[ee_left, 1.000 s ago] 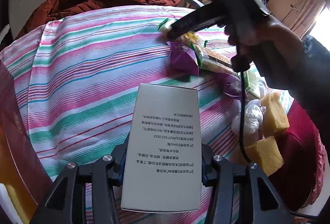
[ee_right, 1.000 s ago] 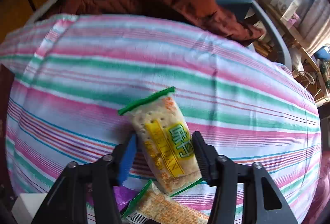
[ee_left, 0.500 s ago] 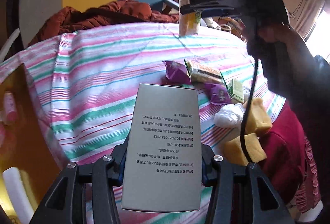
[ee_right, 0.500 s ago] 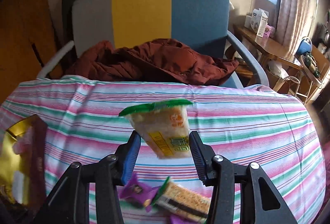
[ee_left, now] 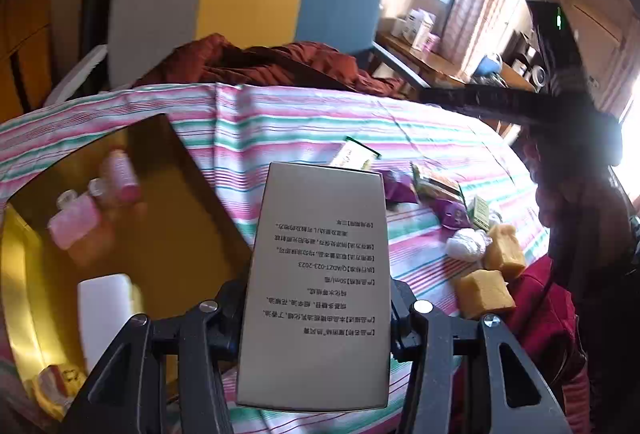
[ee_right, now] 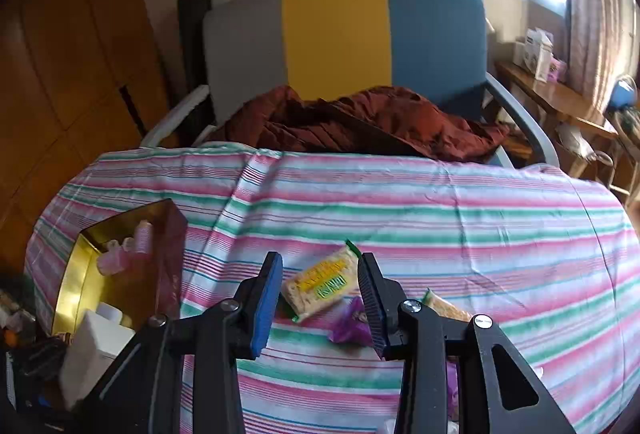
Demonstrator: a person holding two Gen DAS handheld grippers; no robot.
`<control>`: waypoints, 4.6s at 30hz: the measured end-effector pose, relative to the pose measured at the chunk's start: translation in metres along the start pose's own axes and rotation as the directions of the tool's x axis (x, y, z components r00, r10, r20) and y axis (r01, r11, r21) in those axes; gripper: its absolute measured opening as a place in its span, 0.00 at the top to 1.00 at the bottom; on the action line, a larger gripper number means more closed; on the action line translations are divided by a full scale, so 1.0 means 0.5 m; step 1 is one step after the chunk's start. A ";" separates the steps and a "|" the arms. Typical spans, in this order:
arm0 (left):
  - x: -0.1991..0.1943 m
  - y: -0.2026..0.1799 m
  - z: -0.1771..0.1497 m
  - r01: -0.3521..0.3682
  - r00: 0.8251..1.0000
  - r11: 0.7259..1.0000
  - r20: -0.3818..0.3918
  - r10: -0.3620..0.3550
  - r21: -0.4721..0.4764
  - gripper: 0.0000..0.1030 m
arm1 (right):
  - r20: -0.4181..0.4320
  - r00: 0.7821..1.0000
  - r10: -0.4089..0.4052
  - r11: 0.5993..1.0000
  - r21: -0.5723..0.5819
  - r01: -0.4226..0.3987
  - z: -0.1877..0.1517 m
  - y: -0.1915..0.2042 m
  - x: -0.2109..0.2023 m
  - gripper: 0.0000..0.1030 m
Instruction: Organize objects
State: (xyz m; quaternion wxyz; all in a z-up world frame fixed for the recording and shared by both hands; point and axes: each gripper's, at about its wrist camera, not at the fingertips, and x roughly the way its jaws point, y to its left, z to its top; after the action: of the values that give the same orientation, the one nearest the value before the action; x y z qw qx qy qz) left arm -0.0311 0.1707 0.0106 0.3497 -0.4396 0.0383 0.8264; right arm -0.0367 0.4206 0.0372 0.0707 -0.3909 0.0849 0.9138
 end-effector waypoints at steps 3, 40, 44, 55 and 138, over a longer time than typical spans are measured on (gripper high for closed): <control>-0.012 0.018 -0.010 -0.007 1.000 1.000 0.009 0.007 -0.027 0.50 | -0.064 0.997 -0.038 0.999 0.024 0.039 -0.014 -0.030 0.028 0.61; -0.056 0.121 -0.012 -0.005 0.999 0.988 0.045 0.012 -0.153 0.50 | -0.194 0.973 0.122 0.990 0.098 -0.105 -0.016 0.090 0.182 0.54; -0.094 0.169 -0.015 -0.048 0.994 0.977 0.084 0.066 -0.206 0.50 | -0.125 0.974 0.190 0.981 0.056 -0.184 -0.006 0.152 0.104 0.54; -0.132 0.379 -0.002 -0.216 0.964 0.899 0.064 0.259 -0.381 0.50 | -0.216 0.905 0.367 0.920 -0.062 -0.388 -0.007 0.398 0.138 0.54; -0.064 0.078 -0.102 -0.242 0.970 0.970 0.032 0.243 -0.025 0.29 | -0.036 0.968 -0.249 0.962 0.105 0.251 -0.199 -0.062 -0.078 0.00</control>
State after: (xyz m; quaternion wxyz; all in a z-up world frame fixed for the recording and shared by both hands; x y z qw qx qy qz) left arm -0.0075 0.1048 -0.0060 0.2421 -0.4209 0.0771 0.8708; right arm 0.0660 0.4275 -0.0050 0.2057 -0.4043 0.0855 0.8871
